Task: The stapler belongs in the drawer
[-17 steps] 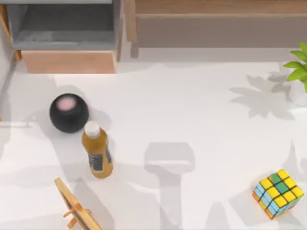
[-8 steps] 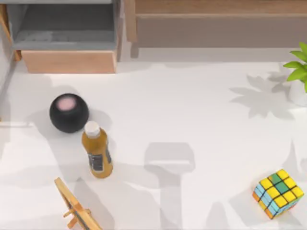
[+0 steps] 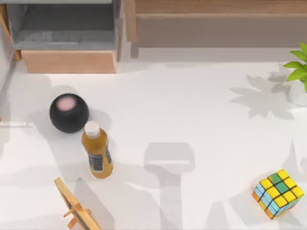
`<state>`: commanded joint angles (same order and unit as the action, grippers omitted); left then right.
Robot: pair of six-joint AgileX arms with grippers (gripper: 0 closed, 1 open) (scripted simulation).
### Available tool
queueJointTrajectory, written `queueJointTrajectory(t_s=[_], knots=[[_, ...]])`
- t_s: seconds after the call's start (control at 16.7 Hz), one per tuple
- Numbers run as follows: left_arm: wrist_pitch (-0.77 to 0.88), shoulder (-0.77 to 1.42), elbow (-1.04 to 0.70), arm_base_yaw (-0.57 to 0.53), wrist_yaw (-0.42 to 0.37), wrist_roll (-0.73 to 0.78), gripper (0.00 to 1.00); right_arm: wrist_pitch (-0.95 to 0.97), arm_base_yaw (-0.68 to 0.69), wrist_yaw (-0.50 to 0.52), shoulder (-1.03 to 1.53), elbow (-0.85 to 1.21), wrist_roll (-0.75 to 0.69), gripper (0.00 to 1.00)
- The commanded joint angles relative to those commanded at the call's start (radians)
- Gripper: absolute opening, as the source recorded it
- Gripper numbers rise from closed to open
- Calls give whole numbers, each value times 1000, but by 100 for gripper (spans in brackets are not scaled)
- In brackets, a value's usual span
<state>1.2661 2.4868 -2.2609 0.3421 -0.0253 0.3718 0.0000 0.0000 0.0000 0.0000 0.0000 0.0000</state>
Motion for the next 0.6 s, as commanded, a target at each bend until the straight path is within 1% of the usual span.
queueJointTrajectory(t_s=[0.24, 0.3, 0.6], knots=[[0, 0, 0, 0, 0, 0, 98, 0, 0, 0, 0, 0, 0, 100], [0, 0, 0, 0, 0, 0, 100, 0, 0, 0, 0, 0, 0, 100], [0, 0, 0, 0, 0, 0, 100, 0, 0, 0, 0, 0, 0, 100]])
